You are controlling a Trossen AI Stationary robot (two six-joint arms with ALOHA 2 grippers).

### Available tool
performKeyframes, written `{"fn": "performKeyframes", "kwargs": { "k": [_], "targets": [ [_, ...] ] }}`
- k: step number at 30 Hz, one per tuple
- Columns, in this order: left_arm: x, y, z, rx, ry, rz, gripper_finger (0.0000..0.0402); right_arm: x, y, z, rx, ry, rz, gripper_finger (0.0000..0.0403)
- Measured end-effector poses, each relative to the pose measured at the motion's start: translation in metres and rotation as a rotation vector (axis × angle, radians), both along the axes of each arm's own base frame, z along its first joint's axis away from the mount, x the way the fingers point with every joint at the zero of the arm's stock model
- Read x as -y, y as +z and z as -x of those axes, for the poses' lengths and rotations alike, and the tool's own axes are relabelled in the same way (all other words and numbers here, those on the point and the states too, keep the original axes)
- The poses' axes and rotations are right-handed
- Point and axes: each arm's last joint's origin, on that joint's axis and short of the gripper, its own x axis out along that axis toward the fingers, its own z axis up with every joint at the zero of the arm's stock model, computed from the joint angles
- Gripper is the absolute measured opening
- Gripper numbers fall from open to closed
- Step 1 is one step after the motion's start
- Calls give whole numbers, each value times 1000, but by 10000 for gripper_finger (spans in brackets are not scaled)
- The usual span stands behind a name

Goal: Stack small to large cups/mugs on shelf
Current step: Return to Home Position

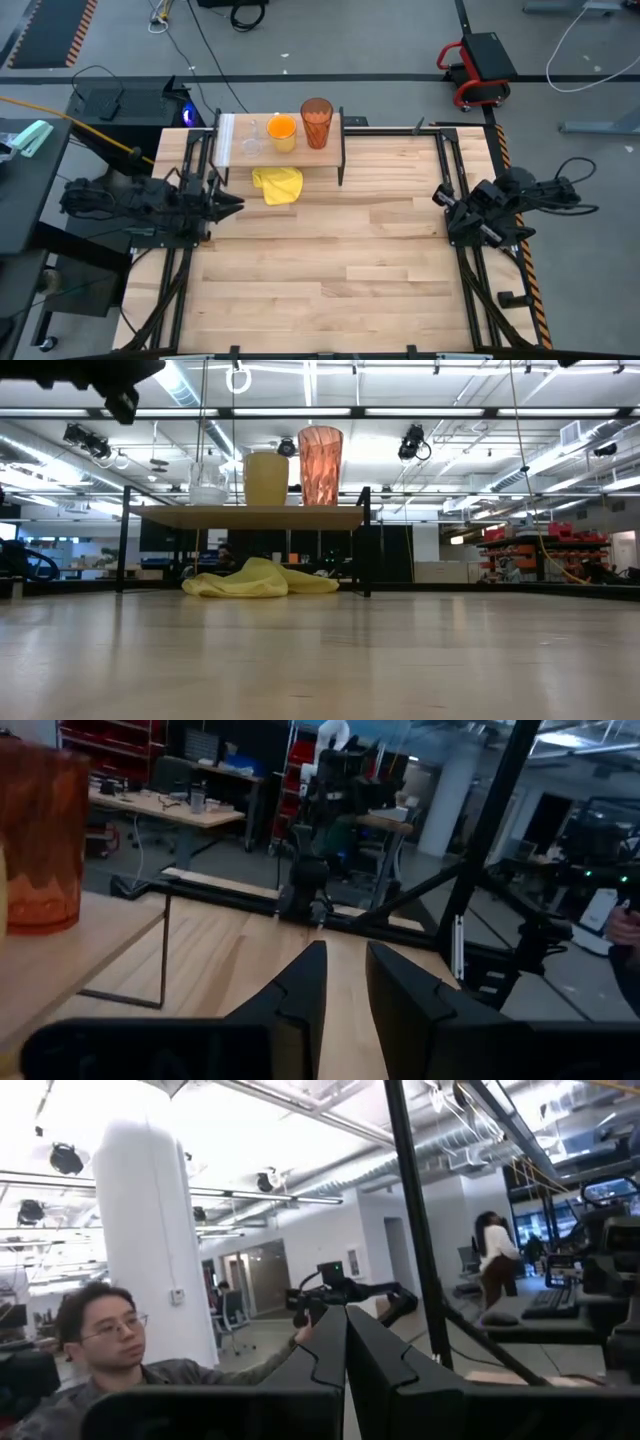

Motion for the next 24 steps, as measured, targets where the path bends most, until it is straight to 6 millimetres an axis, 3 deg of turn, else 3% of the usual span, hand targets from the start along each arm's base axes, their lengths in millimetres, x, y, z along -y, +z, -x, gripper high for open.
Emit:
{"fn": "performKeyframes", "kwargs": {
  "k": [6, 16, 24],
  "targets": [
    [0, -35, 3, 58, -5, 2, 76, -2, -27, -8, -3, 15, -20, 14],
    [-1, -59, 5, 94, -7, -18, 86, -4, -55, -12, 73, 49, -14, 14],
    [0, -65, 3, 76, -6, -37, 78, -4, -40, -3, 189, 105, 30, 14]
  ]
}}
